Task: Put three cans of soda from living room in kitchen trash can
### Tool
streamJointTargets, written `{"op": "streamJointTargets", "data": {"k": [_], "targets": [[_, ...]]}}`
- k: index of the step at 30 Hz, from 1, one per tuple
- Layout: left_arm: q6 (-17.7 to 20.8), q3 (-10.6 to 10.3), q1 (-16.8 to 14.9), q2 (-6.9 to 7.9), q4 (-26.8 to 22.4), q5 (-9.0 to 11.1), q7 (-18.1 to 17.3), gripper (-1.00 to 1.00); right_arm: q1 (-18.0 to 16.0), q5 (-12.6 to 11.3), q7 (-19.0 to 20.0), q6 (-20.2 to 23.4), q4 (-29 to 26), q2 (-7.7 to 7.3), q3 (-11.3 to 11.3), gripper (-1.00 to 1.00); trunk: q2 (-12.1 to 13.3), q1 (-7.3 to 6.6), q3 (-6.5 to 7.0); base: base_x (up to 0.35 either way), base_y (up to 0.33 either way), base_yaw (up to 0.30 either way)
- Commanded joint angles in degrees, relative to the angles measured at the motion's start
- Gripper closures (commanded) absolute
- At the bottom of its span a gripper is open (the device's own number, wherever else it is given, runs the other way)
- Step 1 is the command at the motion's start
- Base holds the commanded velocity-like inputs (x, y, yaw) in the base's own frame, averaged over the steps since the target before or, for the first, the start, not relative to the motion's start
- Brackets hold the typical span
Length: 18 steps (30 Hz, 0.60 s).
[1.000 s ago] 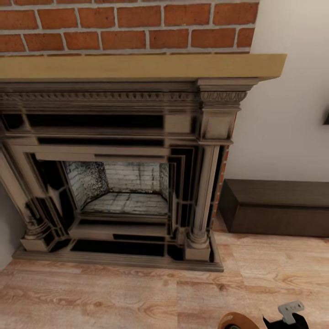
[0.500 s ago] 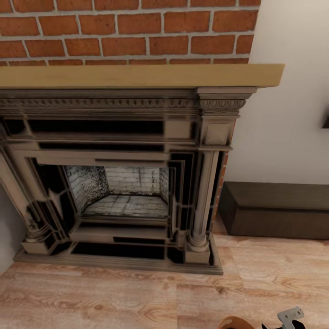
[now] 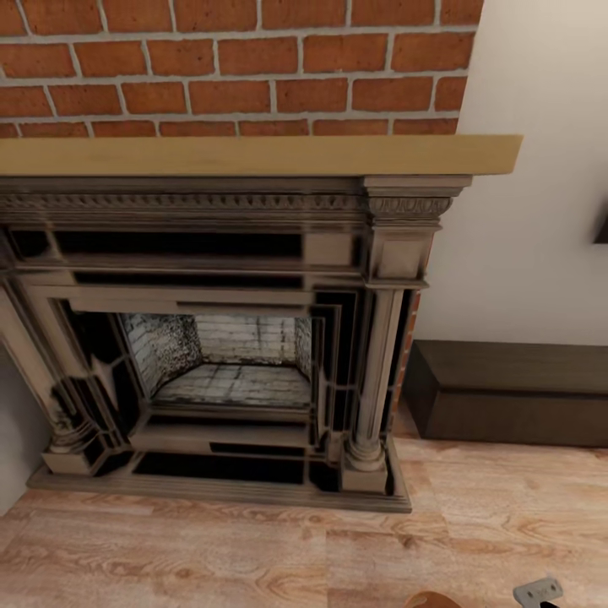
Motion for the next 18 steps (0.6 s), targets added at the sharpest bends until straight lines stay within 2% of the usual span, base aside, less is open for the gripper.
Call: {"op": "streamJointTargets", "data": {"k": [1, 5, 9, 13, 18], "targets": [[-0.1, 0.0, 0.0, 0.00, 0.0, 0.0, 0.0, -1.00, 0.1, 0.0, 0.0, 0.0, 0.0, 0.11, 0.0, -1.00, 0.4, -0.23, 0.19, 0.000, 0.000, 0.000], [-1.0, -0.3, 0.0, 0.00, 0.9, 0.0, 0.0, -1.00, 1.2, 0.1, -0.1, -1.3, 0.1, 0.97, 0.0, -1.00, 2.0, -1.11, 0.90, 0.000, 0.000, 0.000], [-2.9, -1.7, 0.0, 0.00, 1.6, 0.0, 0.0, -1.00, 3.2, 0.1, -0.6, -6.3, 0.1, 2.44, 0.0, -1.00, 3.6, -1.98, 1.62, 0.000, 0.000, 0.000], [-4.2, -2.2, 0.0, 0.00, 1.8, 0.0, 0.0, -1.00, 4.4, 0.1, -0.7, -8.1, 0.3, 3.06, 0.0, -1.00, 5.2, -2.86, 2.34, 0.000, 0.000, 0.000], [-7.0, -2.4, 0.1, 0.00, 1.9, 0.0, 0.0, -1.00, 5.5, 0.2, -0.8, -11.9, 3.3, 3.36, 0.0, -1.00, 7.2, -3.96, 3.24, 0.000, 0.000, 0.000]]}}
